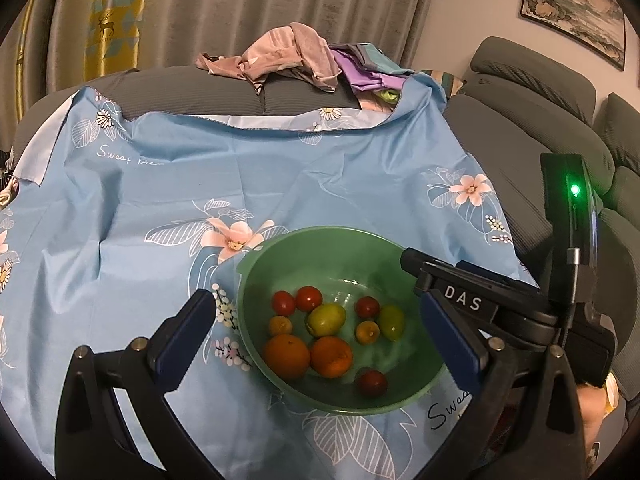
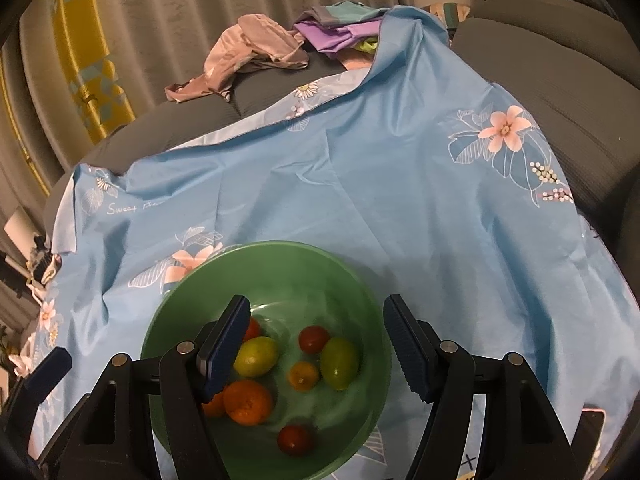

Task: Organize fruits

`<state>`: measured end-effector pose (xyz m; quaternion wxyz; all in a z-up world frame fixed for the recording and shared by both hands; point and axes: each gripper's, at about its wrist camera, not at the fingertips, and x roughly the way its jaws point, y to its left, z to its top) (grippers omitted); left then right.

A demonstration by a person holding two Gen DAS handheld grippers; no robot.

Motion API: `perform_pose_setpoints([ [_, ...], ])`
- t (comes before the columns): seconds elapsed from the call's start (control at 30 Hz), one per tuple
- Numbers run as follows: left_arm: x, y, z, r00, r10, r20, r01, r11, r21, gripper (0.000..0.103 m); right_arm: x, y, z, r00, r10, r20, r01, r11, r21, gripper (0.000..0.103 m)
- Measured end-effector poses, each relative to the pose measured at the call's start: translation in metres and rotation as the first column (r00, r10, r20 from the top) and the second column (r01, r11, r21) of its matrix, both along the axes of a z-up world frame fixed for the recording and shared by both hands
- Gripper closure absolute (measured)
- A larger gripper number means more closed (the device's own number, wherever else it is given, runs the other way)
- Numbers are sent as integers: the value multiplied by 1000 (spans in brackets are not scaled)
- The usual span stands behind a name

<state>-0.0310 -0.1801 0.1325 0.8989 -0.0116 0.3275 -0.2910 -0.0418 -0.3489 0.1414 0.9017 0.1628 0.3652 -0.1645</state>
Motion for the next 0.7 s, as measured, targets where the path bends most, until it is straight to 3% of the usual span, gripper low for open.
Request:
perform_pose_setpoints([
  [0.7,-6,26,4,1000,-1,12,0,1000,16,1,4,10,9,1000,31,8,-30,999,-44,33],
])
